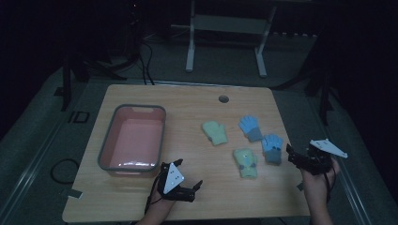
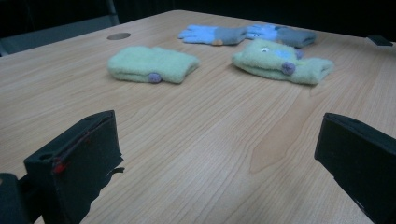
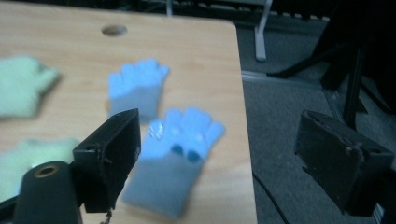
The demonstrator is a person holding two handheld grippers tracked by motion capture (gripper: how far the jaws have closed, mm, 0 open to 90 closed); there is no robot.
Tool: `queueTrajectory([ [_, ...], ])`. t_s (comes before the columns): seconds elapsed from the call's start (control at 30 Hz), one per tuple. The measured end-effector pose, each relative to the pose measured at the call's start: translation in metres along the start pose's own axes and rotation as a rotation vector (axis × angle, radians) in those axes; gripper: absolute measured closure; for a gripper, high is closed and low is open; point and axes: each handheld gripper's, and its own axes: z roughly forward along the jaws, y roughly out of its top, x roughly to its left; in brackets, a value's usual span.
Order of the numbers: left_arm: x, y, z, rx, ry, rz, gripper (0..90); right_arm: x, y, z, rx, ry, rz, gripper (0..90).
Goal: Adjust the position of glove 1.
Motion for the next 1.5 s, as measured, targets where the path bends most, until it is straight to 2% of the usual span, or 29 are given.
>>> queueTrajectory([
  [0.2,-0.001,0.000,0.000,0.000,0.001,0.003,0.3,0.005,0.024,-0.006,-0.020,0.002,-0.017,14.9],
  [0.37,-0.001,0.000,0.000,-0.001,0.001,0.004,0.3,0.014,0.039,-0.006,-0.036,0.050,-0.031,13.7],
  [0.5,0.000,0.000,0.000,0.001,0.001,0.004,0.3,0.021,0.047,-0.002,-0.021,0.056,-0.033,12.9],
  [0.53,0.000,0.000,0.000,-0.001,0.000,-0.001,0.3,0.028,0.053,0.001,-0.012,0.059,-0.040,10.9],
  [0.73,-0.001,0.000,0.000,0.000,-0.001,0.004,0.3,0.046,0.067,0.007,-0.010,0.138,-0.074,10.9],
  [0.93,0.000,0.000,0.000,0.000,-0.001,0.003,0.3,0.064,0.077,0.018,-0.001,0.188,-0.108,13.2],
  [1.07,0.000,0.000,0.000,-0.001,-0.001,0.003,0.3,0.075,0.081,0.027,0.028,0.231,-0.120,13.3],
  [1.23,0.000,0.000,0.000,-0.001,-0.002,0.002,0.3,0.088,0.086,0.036,0.044,0.262,-0.140,13.5],
  [1.3,0.000,0.000,0.000,-0.001,-0.002,0.002,0.3,0.088,0.086,0.036,0.044,0.262,-0.140,13.5],
  [1.33,0.000,0.000,0.000,-0.001,-0.002,0.002,0.3,0.095,0.088,0.041,0.046,0.275,-0.145,13.5],
  [1.43,0.000,0.000,0.000,-0.001,-0.002,0.002,0.3,0.101,0.091,0.045,0.052,0.292,-0.156,14.2],
  [1.5,0.000,0.000,0.000,-0.001,-0.003,0.001,0.3,0.106,0.092,0.050,0.050,0.300,-0.179,15.0],
])
